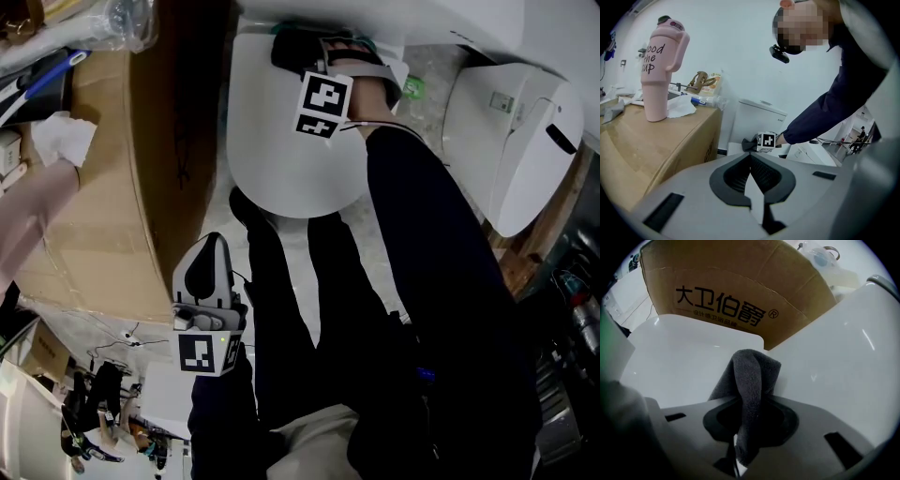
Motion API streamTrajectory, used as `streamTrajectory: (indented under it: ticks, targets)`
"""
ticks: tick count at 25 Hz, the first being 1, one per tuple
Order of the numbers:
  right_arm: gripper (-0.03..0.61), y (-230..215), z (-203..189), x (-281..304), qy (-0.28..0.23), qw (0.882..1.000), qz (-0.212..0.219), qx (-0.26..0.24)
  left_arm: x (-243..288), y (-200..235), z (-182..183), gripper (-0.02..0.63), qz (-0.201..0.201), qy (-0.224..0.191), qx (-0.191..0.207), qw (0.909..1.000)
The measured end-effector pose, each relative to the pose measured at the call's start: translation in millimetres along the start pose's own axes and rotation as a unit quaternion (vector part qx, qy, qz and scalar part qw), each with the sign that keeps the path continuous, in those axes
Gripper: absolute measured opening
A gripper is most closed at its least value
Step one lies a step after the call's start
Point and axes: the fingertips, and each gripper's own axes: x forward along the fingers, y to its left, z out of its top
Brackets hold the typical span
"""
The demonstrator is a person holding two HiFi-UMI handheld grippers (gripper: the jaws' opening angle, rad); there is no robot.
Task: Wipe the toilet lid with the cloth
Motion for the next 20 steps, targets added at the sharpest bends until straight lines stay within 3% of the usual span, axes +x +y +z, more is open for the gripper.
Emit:
streamTrajectory:
  ticks: [3,9,20]
  targets:
    - [0.072,9,2,-3,0.002,1.0,0.007,0.009,2,-5,5,0.012,-0.01,-0.015,-0.008,0.9998]
    - [0.072,41,8,-13,0.0,1.0,0.027,0.012,-2,-5,-4,0.012,-0.021,0.012,0.009,0.9997]
    - [0.072,145,29,-51,-0.015,0.997,0.075,-0.006,-15,1,0,0.012,-0.027,-0.014,0.014,0.9994]
